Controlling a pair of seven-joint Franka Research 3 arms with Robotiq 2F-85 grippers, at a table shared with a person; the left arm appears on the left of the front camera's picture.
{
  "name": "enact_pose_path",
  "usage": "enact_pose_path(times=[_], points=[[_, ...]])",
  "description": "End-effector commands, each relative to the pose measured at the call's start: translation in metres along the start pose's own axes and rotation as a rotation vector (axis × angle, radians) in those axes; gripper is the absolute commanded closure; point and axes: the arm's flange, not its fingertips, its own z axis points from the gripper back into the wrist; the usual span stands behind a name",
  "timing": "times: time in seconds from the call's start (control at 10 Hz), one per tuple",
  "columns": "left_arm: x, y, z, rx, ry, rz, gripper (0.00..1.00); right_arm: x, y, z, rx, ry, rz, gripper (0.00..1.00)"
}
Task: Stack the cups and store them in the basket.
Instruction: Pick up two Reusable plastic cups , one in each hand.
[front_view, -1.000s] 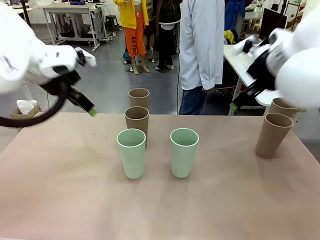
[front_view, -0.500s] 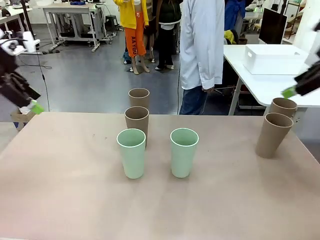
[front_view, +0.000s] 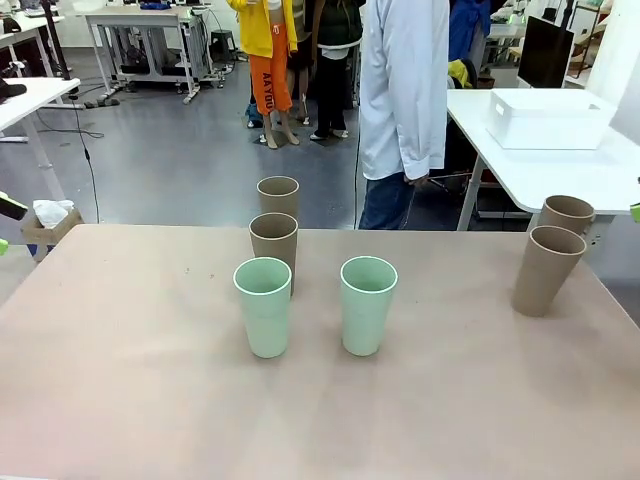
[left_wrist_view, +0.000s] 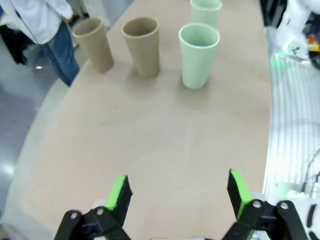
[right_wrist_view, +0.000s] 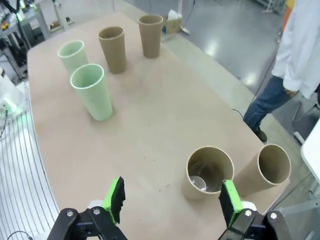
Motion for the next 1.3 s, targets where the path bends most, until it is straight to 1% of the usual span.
enact_pose_path(times=[0.0,0.2,0.4,0.5,0.6,1.2], points=[[0.001,-0.004,-0.006,-0.024,-0.047,-0.018,0.00,-0.011,0.010,0.000,0.035,-0.056,0.021,0.00],[0.002,-0.012,-0.004,0.049,-0.096,0.005,0.00,-0.013,0.008,0.006,0.030,-0.094,0.013,0.00],[0.001,-0.017,0.000,0.076,-0.126,0.003,0.00,-0.013,0.009,0.010,0.024,-0.113,0.005,0.00],[0.003,-0.018,-0.001,0.093,-0.088,0.050,0.00,-0.014,0.011,0.010,0.065,-0.078,-0.030,0.00],[0.003,-0.012,0.003,0.047,-0.096,0.028,0.00,-0.008,0.000,0.012,0.020,-0.089,-0.013,0.00],[0.003,-0.012,0.003,0.047,-0.096,0.028,0.00,-0.008,0.000,0.012,0.020,-0.089,-0.013,0.00]])
